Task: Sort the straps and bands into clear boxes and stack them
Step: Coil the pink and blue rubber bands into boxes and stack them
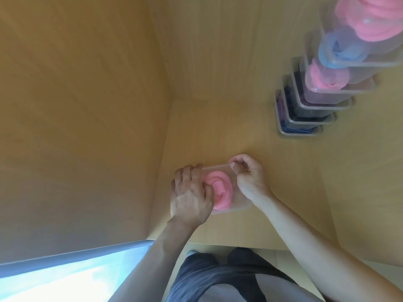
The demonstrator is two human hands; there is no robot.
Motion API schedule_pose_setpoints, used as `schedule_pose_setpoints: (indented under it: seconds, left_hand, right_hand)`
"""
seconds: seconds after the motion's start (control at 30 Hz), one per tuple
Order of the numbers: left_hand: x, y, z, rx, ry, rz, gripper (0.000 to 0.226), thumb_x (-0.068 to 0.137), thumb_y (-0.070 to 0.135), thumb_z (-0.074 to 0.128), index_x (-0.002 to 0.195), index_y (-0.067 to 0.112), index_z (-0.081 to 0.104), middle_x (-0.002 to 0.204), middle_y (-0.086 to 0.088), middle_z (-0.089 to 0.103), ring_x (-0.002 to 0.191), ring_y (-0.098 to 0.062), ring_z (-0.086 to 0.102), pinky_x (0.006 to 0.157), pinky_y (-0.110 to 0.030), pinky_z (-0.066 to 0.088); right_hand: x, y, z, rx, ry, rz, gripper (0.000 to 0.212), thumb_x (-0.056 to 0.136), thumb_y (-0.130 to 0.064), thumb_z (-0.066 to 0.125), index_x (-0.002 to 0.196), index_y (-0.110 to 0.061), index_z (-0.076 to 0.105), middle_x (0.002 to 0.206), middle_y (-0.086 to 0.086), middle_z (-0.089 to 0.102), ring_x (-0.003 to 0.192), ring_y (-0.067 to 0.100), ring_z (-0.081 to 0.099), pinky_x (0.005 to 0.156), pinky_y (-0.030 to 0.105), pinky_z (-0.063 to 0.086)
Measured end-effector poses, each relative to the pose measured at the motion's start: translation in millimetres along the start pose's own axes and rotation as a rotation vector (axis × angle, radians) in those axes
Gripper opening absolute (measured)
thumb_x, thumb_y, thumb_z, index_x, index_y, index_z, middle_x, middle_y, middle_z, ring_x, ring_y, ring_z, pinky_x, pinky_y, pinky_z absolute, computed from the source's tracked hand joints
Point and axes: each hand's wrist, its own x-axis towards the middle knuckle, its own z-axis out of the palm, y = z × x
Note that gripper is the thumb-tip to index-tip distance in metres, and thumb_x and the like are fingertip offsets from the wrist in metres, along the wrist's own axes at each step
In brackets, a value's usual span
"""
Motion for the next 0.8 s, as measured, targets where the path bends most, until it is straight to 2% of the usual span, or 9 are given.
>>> schedule_pose_setpoints:
  seconds: [0.13, 0.3, 0.4, 0.47, 0.57, 0.67, 0.8]
  left_hand:
    - [3.1, -2.2, -1.9, 0.051, -0.027, 0.038, 0.064, 0.086, 0.041, 0.023, 0.138, 0.016, 0.050, 0.129, -0.005, 0.054, 0.118, -0.029, 0.044, 0.093, -0.043, 0.042]
    - [5.6, -6.2, 0.5, 0.059, -0.056, 0.067, 0.061, 0.091, 0.049, 0.025, 0.140, 0.020, 0.046, 0.134, -0.002, 0.051, 0.122, -0.025, 0.041, 0.095, -0.041, 0.041]
    - [7.0, -6.6, 0.6, 0.055, -0.070, 0.079, 0.062, 0.092, 0.051, 0.026, 0.142, 0.020, 0.045, 0.135, -0.002, 0.050, 0.124, -0.025, 0.041, 0.095, -0.041, 0.042]
    - [8.2, -6.4, 0.5, 0.057, -0.069, 0.080, 0.062, 0.092, 0.052, 0.027, 0.142, 0.019, 0.046, 0.135, -0.002, 0.051, 0.124, -0.026, 0.042, 0.094, -0.042, 0.044]
    - [10.0, -7.1, 0.8, 0.059, -0.060, 0.087, 0.062, 0.094, 0.054, 0.026, 0.140, 0.019, 0.048, 0.134, -0.002, 0.052, 0.125, -0.025, 0.043, 0.094, -0.042, 0.045]
    - [13.9, -7.5, 0.9, 0.043, -0.043, 0.094, 0.061, 0.094, 0.054, 0.027, 0.139, 0.019, 0.049, 0.132, -0.001, 0.053, 0.124, -0.024, 0.043, 0.092, -0.041, 0.046]
    - [28.6, -9.5, 0.3, -0.060, -0.017, 0.124, 0.059, 0.092, 0.051, 0.028, 0.135, 0.019, 0.054, 0.128, 0.001, 0.056, 0.122, -0.021, 0.043, 0.091, -0.038, 0.048]
  right_hand:
    - [-2.9, 1.1, 1.2, 0.026, -0.005, -0.013, 0.027, 0.096, 0.004, 0.055, 0.083, -0.018, 0.064, 0.080, -0.011, 0.064, 0.074, -0.008, 0.057, 0.072, 0.007, 0.042]
    - [-11.0, 4.5, 1.6, -0.045, -0.003, -0.105, 0.023, 0.098, 0.004, 0.048, 0.090, -0.014, 0.061, 0.085, -0.007, 0.062, 0.080, 0.001, 0.057, 0.074, 0.013, 0.042]
    - [-20.0, 0.7, 3.1, -0.340, -0.019, -0.299, 0.022, 0.092, 0.000, 0.044, 0.101, -0.013, 0.059, 0.098, -0.004, 0.058, 0.094, 0.015, 0.054, 0.083, 0.027, 0.044]
    - [-22.2, -4.8, 4.0, -0.619, -0.128, -0.426, 0.028, 0.092, -0.017, 0.039, 0.112, -0.016, 0.059, 0.112, -0.004, 0.059, 0.105, 0.019, 0.051, 0.092, 0.034, 0.043]
    - [-19.9, -12.7, 4.5, -0.907, -0.275, -0.438, 0.049, 0.098, -0.041, 0.024, 0.131, -0.021, 0.055, 0.129, -0.006, 0.059, 0.121, 0.019, 0.049, 0.102, 0.042, 0.038]
    - [-16.1, -15.9, 5.8, -0.934, -0.314, -0.394, 0.058, 0.097, -0.047, 0.018, 0.137, -0.022, 0.051, 0.131, -0.007, 0.058, 0.120, 0.019, 0.048, 0.102, 0.040, 0.039]
    - [-9.4, -13.6, 4.8, -0.699, -0.214, -0.303, 0.050, 0.093, -0.045, 0.035, 0.128, -0.019, 0.061, 0.121, -0.007, 0.064, 0.112, 0.016, 0.051, 0.097, 0.031, 0.043]
